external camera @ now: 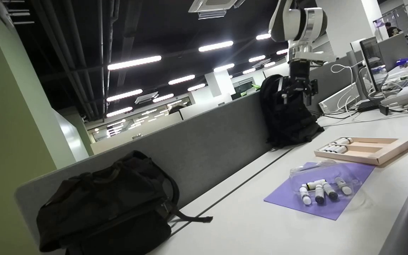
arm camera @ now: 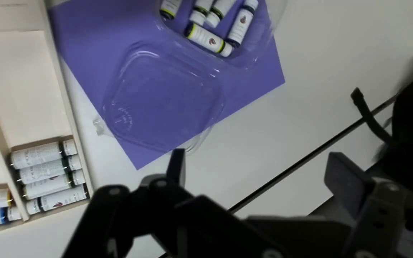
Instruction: Close the box, take some bottles out of the tray and put them on the mat
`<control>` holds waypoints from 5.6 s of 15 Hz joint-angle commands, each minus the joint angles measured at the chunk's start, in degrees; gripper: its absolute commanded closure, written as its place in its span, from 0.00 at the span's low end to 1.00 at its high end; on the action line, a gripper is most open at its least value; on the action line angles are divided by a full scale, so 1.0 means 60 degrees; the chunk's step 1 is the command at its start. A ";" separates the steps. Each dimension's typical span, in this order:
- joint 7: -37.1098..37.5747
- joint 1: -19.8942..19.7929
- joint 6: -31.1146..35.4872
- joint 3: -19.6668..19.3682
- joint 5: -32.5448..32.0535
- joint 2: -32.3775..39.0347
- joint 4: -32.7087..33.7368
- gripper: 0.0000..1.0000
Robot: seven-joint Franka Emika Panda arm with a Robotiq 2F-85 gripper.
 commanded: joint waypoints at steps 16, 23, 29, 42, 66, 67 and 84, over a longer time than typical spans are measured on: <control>0.4345 -0.0780 -0.2654 0.1716 -0.1352 0.6275 0.7097 0.00; 0.4920 -0.0572 -0.2865 0.1606 -0.1939 0.7082 0.8243 0.00; 0.5766 0.0008 -0.3446 0.1599 -0.3228 0.8537 1.0155 0.00; 0.7815 0.1332 -0.7082 0.0995 -0.5897 1.2105 1.4452 0.00; 0.7657 0.1384 -0.8220 0.0556 -0.6331 1.3710 1.6370 0.00; 0.7711 0.1415 -0.8337 0.0513 -0.6360 1.3712 1.6391 0.00; 0.7889 0.1493 -1.0091 0.0338 -0.7298 1.3741 1.6685 0.00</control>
